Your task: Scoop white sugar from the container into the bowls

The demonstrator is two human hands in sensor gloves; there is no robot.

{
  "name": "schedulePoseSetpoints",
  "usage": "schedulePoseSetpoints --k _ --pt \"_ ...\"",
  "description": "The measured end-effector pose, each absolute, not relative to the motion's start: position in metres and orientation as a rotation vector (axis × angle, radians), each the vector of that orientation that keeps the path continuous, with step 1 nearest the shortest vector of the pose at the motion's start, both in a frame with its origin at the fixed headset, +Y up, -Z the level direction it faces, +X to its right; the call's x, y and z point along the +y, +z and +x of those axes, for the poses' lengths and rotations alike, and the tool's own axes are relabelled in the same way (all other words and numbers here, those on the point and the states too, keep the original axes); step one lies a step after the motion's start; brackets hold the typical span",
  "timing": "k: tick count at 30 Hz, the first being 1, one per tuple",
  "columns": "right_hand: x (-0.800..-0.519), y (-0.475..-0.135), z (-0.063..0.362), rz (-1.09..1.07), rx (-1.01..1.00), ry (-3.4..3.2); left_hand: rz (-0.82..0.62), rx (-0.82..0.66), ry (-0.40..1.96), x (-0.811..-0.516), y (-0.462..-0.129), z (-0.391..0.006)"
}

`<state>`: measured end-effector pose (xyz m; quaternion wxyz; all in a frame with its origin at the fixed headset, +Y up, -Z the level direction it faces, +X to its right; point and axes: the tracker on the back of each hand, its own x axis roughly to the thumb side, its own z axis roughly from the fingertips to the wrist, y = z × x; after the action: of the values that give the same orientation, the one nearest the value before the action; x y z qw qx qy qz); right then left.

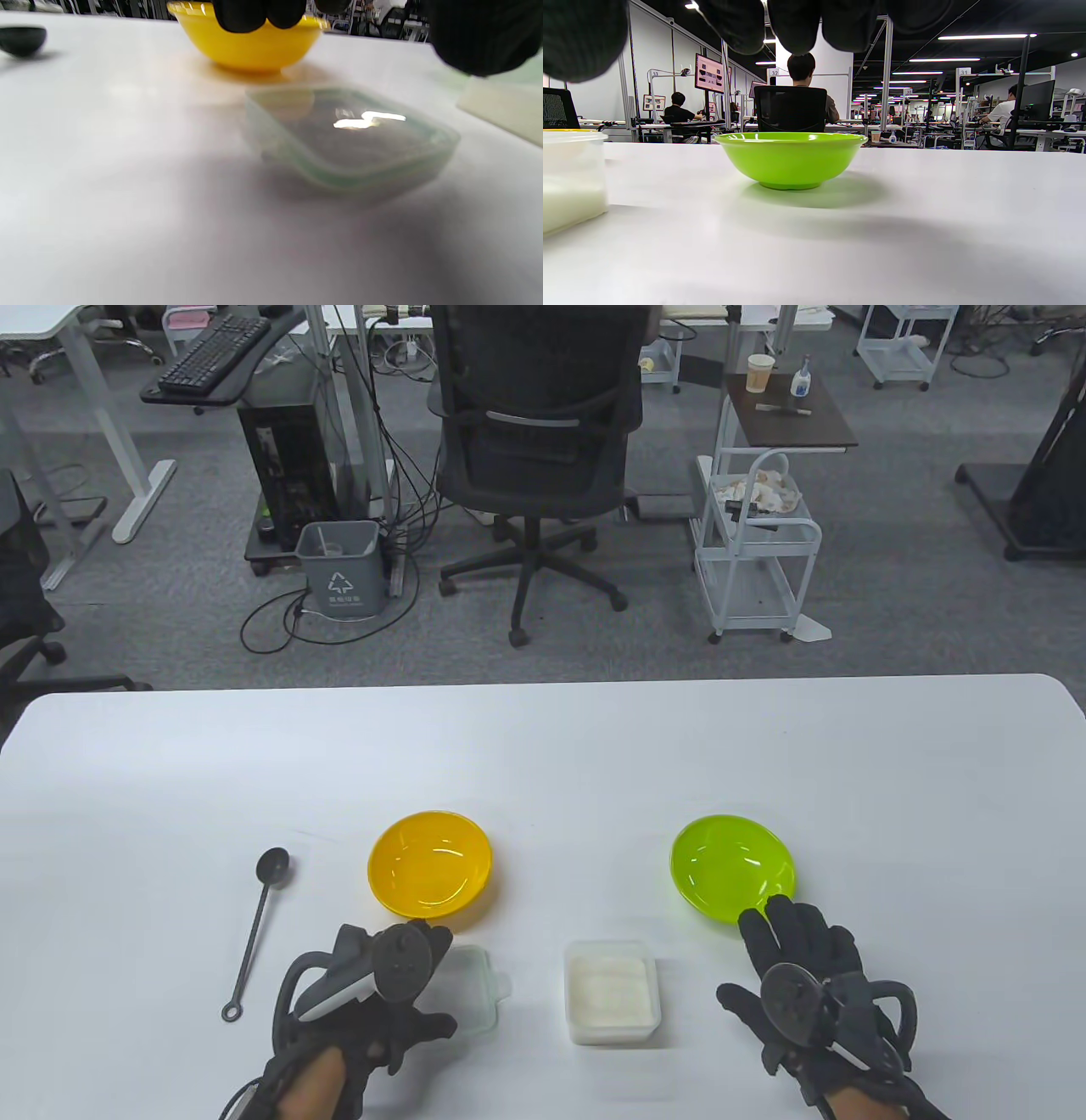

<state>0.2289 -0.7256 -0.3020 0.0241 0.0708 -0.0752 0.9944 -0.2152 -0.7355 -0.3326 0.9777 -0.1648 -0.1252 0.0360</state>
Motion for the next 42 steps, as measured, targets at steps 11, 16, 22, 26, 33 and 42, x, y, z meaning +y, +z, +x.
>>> schedulePoseSetpoints --k 11,16,22,26,33,42 --pt "-0.725 -0.303 0.228 0.229 -0.234 3.076 -0.198 0.053 0.008 -0.701 -0.350 -0.286" --pt "-0.725 -0.303 0.228 0.220 -0.233 3.074 -0.197 0.260 0.024 -0.706 -0.363 -0.321" --pt "-0.726 -0.304 0.228 0.208 -0.224 3.076 -0.226 0.463 0.036 -0.730 -0.371 -0.349" --pt "-0.725 -0.304 0.229 0.200 -0.219 3.077 -0.265 0.569 -0.017 -0.750 -0.373 -0.361" --pt "-0.726 -0.304 0.228 0.207 -0.215 3.068 -0.269 0.666 -0.082 -0.769 -0.373 -0.372" --pt "-0.727 -0.305 0.230 0.188 -0.195 3.077 -0.232 0.734 -0.096 -0.771 -0.373 -0.368"
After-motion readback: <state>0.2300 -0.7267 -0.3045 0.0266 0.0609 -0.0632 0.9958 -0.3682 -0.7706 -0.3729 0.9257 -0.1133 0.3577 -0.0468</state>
